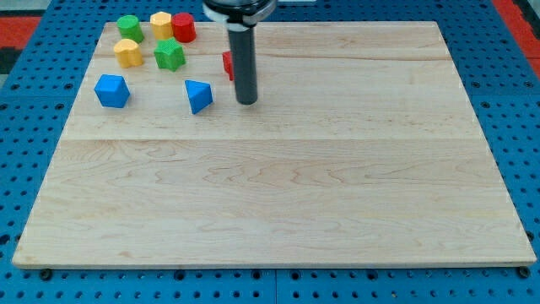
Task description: Slightly push the red star diagonally towards the top right side of the blue triangle
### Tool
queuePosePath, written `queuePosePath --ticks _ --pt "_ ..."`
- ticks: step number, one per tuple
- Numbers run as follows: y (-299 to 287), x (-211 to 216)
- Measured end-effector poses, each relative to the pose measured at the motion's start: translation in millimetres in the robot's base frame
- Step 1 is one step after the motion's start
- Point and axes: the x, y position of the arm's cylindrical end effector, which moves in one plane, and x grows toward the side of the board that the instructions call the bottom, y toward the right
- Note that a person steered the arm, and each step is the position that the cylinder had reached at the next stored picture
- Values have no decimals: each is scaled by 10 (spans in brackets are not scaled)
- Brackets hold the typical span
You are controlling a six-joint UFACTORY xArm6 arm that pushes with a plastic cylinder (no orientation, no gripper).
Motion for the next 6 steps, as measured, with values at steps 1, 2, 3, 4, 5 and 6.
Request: queuePosePath --ticks 1,2,3,4,5,6 --pt "297 -231" --pt "349 -525" --pt "348 -930" --pt "318 -1347" --pt "209 -1348" --pt "-105 -1162"
